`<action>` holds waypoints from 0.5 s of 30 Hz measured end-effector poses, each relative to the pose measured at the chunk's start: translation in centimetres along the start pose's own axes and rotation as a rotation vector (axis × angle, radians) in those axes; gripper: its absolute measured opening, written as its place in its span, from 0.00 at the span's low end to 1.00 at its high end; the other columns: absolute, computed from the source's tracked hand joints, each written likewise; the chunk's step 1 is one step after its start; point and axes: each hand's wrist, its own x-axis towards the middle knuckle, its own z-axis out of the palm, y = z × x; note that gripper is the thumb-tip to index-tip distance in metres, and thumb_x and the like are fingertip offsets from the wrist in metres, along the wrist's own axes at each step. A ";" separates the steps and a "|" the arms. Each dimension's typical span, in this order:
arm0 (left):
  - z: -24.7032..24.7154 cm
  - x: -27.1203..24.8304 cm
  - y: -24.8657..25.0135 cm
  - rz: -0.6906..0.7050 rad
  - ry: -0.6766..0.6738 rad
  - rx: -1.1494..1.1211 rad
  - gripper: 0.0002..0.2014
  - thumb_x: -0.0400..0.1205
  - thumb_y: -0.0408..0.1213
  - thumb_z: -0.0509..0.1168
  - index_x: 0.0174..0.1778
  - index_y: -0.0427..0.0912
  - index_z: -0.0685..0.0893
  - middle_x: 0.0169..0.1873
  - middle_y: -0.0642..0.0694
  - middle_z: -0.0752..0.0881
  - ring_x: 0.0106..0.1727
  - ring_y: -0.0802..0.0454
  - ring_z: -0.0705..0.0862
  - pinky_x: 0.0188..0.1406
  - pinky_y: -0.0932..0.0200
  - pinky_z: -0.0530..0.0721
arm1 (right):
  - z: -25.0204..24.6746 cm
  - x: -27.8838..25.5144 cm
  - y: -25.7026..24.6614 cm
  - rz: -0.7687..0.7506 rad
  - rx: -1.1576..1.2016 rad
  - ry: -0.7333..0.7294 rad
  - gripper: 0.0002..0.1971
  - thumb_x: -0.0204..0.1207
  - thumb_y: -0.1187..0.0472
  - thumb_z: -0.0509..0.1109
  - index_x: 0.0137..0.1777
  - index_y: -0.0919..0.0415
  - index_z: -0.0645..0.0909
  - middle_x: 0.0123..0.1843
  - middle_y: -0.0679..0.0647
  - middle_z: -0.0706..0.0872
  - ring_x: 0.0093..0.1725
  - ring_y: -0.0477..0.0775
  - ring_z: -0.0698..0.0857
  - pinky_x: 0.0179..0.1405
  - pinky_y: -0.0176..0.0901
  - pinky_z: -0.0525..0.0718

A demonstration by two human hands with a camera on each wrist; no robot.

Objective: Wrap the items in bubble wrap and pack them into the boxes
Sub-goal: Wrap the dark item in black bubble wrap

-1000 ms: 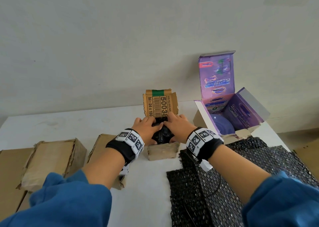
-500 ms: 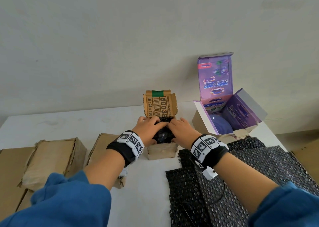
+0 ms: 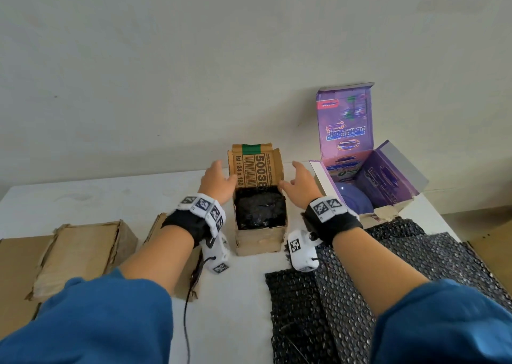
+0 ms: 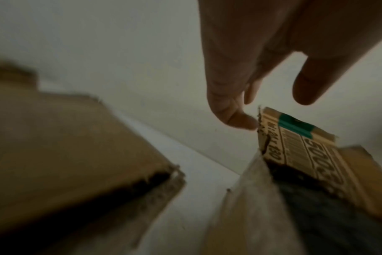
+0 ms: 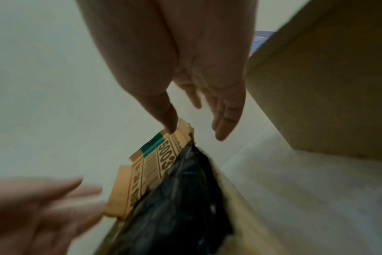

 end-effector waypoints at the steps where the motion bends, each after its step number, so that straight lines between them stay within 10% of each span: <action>1: -0.2 0.3 0.1 -0.082 -0.085 -0.088 0.27 0.85 0.43 0.57 0.78 0.37 0.61 0.73 0.39 0.72 0.69 0.41 0.75 0.68 0.49 0.74 | 0.1 0.4 0.1 0.039 0.060 -0.052 0.34 0.80 0.59 0.66 0.82 0.63 0.54 0.78 0.63 0.69 0.74 0.62 0.72 0.74 0.59 0.71; 5: -0.6 -0.3 0.6 -0.126 -0.127 -0.474 0.18 0.88 0.46 0.49 0.68 0.41 0.72 0.62 0.42 0.80 0.57 0.47 0.82 0.61 0.52 0.80 | 0.1 0.5 0.1 0.047 0.248 -0.063 0.28 0.84 0.60 0.59 0.82 0.63 0.57 0.67 0.63 0.80 0.68 0.61 0.79 0.70 0.57 0.76; 10: 0.2 -1.8 0.1 -0.104 -0.122 -0.514 0.26 0.88 0.54 0.42 0.74 0.43 0.72 0.59 0.39 0.82 0.58 0.46 0.82 0.62 0.52 0.79 | -0.7 -1.7 -0.2 0.034 0.531 -0.092 0.20 0.88 0.52 0.47 0.68 0.61 0.75 0.57 0.61 0.83 0.52 0.53 0.82 0.41 0.35 0.80; 15: 0.8 -2.7 -0.4 -0.027 -0.097 -0.389 0.32 0.84 0.62 0.39 0.71 0.46 0.75 0.59 0.41 0.84 0.60 0.47 0.82 0.69 0.43 0.75 | -1.1 -2.4 -0.2 0.055 0.570 -0.088 0.26 0.86 0.43 0.47 0.63 0.60 0.78 0.58 0.59 0.85 0.54 0.53 0.84 0.50 0.41 0.81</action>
